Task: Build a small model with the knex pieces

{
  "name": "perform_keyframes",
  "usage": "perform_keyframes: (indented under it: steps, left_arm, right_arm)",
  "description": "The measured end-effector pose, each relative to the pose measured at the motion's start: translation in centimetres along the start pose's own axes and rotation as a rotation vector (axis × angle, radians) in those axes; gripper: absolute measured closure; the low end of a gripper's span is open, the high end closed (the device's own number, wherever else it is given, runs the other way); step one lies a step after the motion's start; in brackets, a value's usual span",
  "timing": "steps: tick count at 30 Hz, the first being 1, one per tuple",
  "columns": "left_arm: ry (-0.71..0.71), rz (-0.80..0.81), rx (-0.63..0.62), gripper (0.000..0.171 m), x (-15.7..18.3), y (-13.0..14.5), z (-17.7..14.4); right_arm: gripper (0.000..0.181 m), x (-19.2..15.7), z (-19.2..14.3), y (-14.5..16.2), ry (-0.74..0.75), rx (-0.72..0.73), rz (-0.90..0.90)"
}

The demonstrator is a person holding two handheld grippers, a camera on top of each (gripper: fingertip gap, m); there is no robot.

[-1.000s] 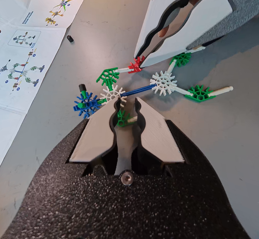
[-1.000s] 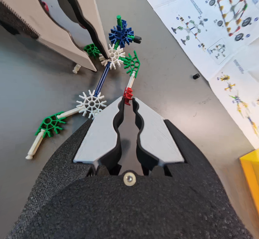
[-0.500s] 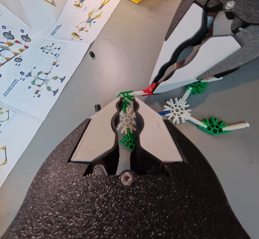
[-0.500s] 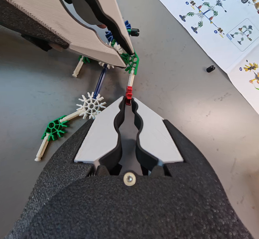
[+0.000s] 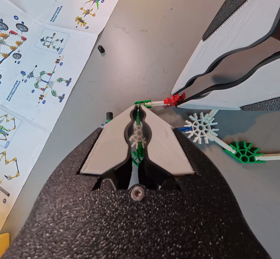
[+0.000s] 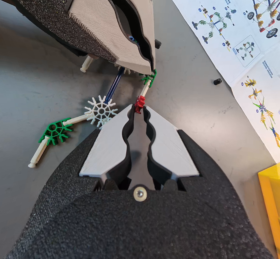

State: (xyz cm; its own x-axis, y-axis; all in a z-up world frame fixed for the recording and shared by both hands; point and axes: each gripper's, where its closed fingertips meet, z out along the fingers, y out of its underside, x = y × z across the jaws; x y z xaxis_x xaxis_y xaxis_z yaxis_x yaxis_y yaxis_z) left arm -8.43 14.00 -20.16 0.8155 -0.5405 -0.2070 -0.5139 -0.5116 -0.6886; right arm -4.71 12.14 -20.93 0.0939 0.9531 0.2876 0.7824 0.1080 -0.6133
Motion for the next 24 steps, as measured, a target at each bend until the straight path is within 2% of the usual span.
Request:
perform_keyframes:
  steps: [8,12,17,19,21,24]
  left_arm:
    - [-0.003,0.007,0.019,0.168,-0.3,0.0,-0.8]
    - [0.007,-0.004,0.032,0.166,-0.4,0.1,-1.3]
    - [0.010,0.005,0.033,0.164,-0.5,0.3,-1.0]
    - [0.000,-0.018,0.109,0.162,-1.3,-0.9,-2.3]
    - [-0.010,-0.060,0.190,0.160,-2.8,-1.8,-4.3]
    - [-0.029,-0.116,0.217,0.154,-5.3,-0.7,-7.4]
  right_arm:
    - [0.171,0.4,-0.2,-0.2,0.014,0.025,0.011]
    - [0.165,0.2,-0.1,0.2,-0.026,0.020,0.047]
    - [0.173,0.0,0.1,0.3,-0.034,0.018,0.058]
    - [0.173,0.0,0.0,0.3,-0.031,0.021,0.069]
    - [0.165,0.2,-0.2,0.3,-0.031,0.036,0.078]
    - [0.151,0.3,-1.2,-0.2,-0.072,0.095,0.064]
